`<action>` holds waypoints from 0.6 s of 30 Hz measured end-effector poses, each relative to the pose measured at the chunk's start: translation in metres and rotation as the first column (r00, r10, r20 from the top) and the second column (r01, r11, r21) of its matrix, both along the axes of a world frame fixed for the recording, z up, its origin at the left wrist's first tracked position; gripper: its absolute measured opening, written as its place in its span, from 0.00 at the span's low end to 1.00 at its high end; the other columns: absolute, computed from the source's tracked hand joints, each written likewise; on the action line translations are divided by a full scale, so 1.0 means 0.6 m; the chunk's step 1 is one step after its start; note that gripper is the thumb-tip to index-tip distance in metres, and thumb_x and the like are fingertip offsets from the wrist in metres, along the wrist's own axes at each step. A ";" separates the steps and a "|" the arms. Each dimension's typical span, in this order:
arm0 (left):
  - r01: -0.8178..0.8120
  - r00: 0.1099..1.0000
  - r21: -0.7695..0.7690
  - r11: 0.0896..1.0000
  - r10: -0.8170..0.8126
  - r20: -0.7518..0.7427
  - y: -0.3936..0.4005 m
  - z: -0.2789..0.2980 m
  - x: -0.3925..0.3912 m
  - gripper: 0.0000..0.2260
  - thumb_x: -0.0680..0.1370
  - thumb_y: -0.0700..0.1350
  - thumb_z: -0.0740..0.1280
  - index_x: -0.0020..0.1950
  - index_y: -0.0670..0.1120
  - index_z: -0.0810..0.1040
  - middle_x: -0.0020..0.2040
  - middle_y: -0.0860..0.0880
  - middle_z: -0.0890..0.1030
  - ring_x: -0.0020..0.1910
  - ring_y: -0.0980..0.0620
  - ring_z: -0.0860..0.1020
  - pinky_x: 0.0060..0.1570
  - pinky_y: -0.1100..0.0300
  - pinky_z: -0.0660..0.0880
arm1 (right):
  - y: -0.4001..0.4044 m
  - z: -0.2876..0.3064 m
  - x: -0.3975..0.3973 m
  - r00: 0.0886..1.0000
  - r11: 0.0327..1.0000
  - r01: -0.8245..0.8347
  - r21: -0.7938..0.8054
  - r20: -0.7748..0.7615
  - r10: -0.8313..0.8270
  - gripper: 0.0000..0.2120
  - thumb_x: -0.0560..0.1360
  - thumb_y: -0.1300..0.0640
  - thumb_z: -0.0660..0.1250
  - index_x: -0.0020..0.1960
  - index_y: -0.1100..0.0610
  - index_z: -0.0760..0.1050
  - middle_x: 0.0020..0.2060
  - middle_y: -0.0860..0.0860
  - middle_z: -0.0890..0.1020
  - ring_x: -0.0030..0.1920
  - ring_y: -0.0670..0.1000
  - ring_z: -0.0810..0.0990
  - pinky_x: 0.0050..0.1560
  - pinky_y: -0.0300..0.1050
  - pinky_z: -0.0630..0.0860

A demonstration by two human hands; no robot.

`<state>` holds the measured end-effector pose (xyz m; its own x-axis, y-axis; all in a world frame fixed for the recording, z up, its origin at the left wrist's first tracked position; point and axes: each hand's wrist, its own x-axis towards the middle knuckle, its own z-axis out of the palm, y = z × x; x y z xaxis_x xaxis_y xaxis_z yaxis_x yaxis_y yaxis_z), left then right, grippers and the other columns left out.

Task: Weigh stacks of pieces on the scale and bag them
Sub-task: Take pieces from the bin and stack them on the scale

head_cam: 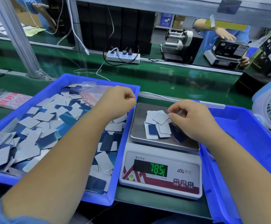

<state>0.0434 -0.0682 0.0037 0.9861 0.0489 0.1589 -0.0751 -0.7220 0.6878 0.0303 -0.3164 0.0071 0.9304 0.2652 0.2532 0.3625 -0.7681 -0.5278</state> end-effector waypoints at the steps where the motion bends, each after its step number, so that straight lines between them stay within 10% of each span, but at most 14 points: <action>1: 0.054 0.998 -0.020 0.998 -0.054 0.020 -0.007 0.001 -0.003 0.06 0.76 0.48 0.66 0.40 0.53 0.81 0.36 0.55 0.80 0.31 0.62 0.74 0.29 0.71 0.68 | -0.002 0.000 0.001 1.000 1.000 0.008 -0.003 -0.001 -0.008 0.07 0.75 0.53 0.70 0.42 0.42 0.78 0.38 0.37 0.79 0.40 0.35 0.73 0.38 0.24 0.65; 12: 0.256 0.966 0.192 0.947 -0.243 -0.090 -0.045 0.003 -0.009 0.22 0.77 0.62 0.67 0.65 0.51 0.77 0.49 0.55 0.75 0.48 0.58 0.74 0.45 0.62 0.70 | -0.021 0.016 0.004 0.997 0.994 -0.001 -0.114 -0.073 -0.008 0.07 0.73 0.44 0.72 0.49 0.42 0.78 0.46 0.38 0.78 0.43 0.32 0.72 0.41 0.28 0.64; 18: 0.338 0.914 0.318 0.886 -0.228 -0.335 -0.057 0.035 -0.012 0.27 0.71 0.72 0.65 0.40 0.48 0.73 0.47 0.49 0.72 0.42 0.48 0.75 0.47 0.53 0.74 | -0.043 0.041 -0.006 0.941 0.977 0.005 -0.214 -0.330 -0.077 0.19 0.61 0.35 0.76 0.43 0.44 0.78 0.38 0.41 0.81 0.34 0.37 0.76 0.36 0.35 0.68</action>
